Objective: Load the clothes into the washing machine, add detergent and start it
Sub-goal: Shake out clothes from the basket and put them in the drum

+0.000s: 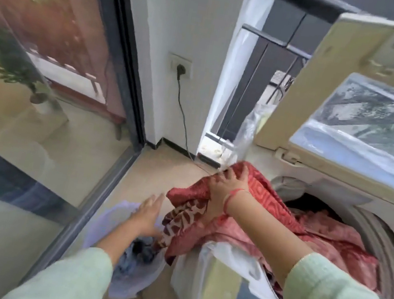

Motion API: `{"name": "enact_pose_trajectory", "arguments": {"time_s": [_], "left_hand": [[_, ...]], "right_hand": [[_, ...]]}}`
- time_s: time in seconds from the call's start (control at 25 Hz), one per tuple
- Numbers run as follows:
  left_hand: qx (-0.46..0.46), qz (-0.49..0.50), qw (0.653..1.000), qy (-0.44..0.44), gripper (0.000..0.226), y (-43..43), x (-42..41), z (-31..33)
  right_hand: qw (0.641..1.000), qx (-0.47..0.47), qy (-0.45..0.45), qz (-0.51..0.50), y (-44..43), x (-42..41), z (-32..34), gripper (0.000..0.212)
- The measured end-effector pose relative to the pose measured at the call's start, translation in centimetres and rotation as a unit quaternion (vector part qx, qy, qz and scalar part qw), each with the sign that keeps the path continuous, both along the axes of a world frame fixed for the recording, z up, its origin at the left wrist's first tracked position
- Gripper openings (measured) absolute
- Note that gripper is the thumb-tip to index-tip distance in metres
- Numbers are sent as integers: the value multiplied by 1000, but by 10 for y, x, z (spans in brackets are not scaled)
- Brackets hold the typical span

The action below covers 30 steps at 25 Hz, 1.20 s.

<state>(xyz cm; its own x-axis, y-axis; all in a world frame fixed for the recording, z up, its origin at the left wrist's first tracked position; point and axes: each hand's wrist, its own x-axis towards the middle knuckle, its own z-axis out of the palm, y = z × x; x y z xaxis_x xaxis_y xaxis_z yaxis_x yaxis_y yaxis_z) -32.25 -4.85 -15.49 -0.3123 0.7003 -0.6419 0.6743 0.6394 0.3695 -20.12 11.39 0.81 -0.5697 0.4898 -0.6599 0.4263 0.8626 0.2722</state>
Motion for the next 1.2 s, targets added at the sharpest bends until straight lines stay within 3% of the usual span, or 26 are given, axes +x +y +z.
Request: {"name": "enact_pose_trajectory", "arguments": {"time_s": [0.08, 0.16, 0.28, 0.36, 0.44, 0.56, 0.64, 0.68, 0.76, 0.84, 0.92, 0.96, 1.0, 1.08, 1.12, 1.2], "left_hand": [[13, 9, 1000, -11, 130, 10, 8, -15], [30, 22, 999, -20, 126, 19, 26, -23], [187, 96, 974, -87, 85, 24, 55, -10], [317, 184, 928, -73, 45, 27, 67, 22], [452, 212, 866, 13, 30, 43, 78, 72], [582, 79, 800, 123, 26, 88, 131, 159], [573, -3, 805, 154, 35, 125, 194, 188], [538, -34, 825, 171, 34, 141, 227, 188], [376, -118, 903, 170, 27, 166, 272, 163], [105, -211, 968, 85, 32, 176, 284, 130], [-75, -279, 957, -37, 51, 170, 275, 112], [-90, -291, 948, -88, 54, 167, 270, 112], [-63, -285, 947, -135, 53, 165, 265, 115], [46, -227, 958, -169, 48, 164, 255, 132], [112, -195, 964, -141, 47, 166, 250, 139], [199, -178, 963, -27, 55, 177, 237, 143]], "right_hand": [[999, 48, -13, 13, -11, 7, -6, 69], [997, 61, 47, 19, -22, 17, -4, 42], [975, 8, 224, 3, -26, 46, 21, 33], [925, -38, 375, -53, -9, 92, 50, 37], [858, -3, 504, -101, 18, 157, 77, 44], [770, 110, 599, -189, 65, 255, 86, 27], [748, 202, 582, -247, 91, 308, 61, 33], [768, 241, 535, -257, 100, 328, 40, 40], [865, 250, 374, -221, 110, 355, -9, 58], [967, 108, 144, -181, 114, 363, -51, 82], [981, -85, -30, -174, 124, 357, -86, 101], [977, -114, -80, -162, 136, 351, -100, 105], [979, -121, -68, -152, 140, 342, -98, 98], [972, -120, -29, -200, 139, 325, -62, 49], [974, -81, 9, -212, 139, 321, -50, 36], [971, 92, 124, -180, 136, 319, -31, 51]]}}
